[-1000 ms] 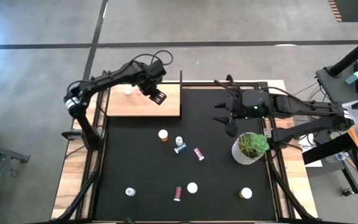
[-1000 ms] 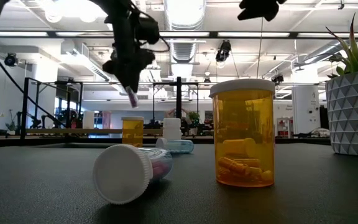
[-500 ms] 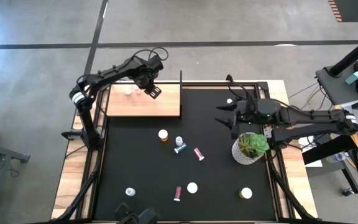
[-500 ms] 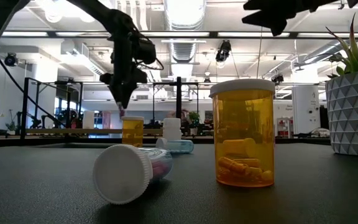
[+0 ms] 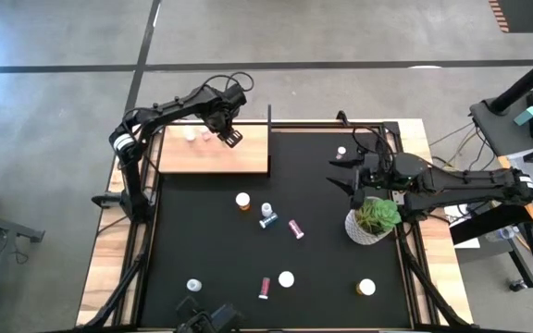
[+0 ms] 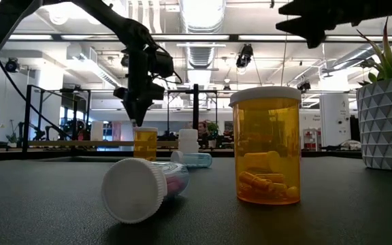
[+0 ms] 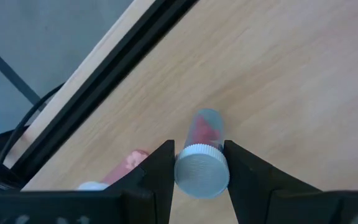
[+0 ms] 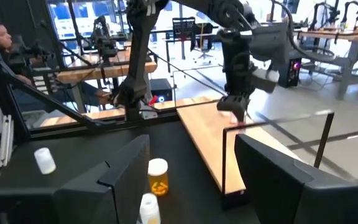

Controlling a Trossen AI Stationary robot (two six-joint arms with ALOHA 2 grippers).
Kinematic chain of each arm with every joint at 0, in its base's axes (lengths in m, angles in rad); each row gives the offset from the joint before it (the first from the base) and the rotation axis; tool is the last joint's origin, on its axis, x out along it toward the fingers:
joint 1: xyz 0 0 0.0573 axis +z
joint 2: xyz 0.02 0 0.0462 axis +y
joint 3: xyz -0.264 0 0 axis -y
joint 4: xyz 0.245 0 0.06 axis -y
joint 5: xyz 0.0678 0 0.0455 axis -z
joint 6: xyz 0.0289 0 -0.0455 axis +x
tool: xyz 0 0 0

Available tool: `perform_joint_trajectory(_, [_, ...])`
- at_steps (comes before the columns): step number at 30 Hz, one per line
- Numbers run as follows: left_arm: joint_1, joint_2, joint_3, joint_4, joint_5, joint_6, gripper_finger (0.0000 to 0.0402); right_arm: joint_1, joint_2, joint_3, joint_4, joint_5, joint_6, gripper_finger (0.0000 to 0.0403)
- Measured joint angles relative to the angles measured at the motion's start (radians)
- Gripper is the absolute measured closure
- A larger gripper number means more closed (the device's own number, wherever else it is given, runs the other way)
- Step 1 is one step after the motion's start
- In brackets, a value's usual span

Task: Pick and place medicine bottles onto shelf by color
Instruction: Put the top left blue pill bottle into the shelf

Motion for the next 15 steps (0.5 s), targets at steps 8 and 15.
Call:
perform_joint_trajectory(8, [0.0, 0.0, 0.0, 0.004, 0.0, 0.0, 0.0295, -0.001, -0.05, -0.089, 0.076, 0.001, 0.056, 0.0177])
perform_joint_trajectory(15, [0.0, 0.0, 0.0, 0.007, -0.028, -0.001, 0.0295, -0.001, -0.056, -0.154, 0.162, 0.004, 0.105, 0.0177])
